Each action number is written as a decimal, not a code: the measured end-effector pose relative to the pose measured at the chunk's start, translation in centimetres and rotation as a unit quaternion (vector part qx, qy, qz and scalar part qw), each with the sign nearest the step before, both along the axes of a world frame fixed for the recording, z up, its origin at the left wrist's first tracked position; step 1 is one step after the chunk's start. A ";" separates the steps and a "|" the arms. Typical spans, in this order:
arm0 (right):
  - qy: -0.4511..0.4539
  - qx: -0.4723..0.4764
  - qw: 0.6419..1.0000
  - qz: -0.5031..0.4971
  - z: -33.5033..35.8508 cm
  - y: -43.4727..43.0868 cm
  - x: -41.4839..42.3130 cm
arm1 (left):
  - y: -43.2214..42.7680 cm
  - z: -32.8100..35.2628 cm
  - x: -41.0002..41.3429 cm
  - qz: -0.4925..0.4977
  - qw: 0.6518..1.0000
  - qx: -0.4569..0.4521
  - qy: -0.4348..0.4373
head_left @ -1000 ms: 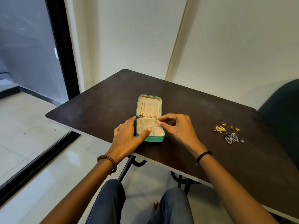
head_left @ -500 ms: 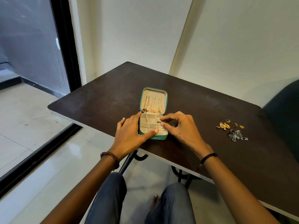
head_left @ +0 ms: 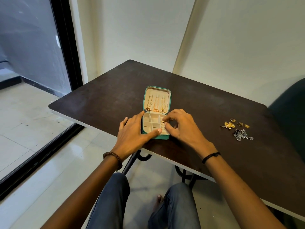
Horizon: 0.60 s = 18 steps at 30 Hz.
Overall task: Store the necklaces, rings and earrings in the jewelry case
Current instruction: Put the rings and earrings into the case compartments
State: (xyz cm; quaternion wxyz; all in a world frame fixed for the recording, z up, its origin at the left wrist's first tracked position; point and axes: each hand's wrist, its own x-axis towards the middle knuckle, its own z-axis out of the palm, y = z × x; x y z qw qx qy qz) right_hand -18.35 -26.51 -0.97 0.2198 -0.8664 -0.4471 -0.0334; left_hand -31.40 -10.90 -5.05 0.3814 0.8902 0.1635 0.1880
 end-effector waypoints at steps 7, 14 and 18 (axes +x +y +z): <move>0.079 0.115 0.990 -0.029 -0.5 -1.3 -0.8 | -0.4 0.1 0.0 0.026 1.000 0.006 0.000; 0.071 0.187 0.977 -0.076 -0.3 -4.7 0.1 | -4.9 1.9 1.3 0.010 0.993 0.058 -0.099; 0.069 0.200 0.973 -0.087 -0.1 -7.3 1.4 | -9.3 3.6 3.6 -0.074 0.991 0.020 -0.110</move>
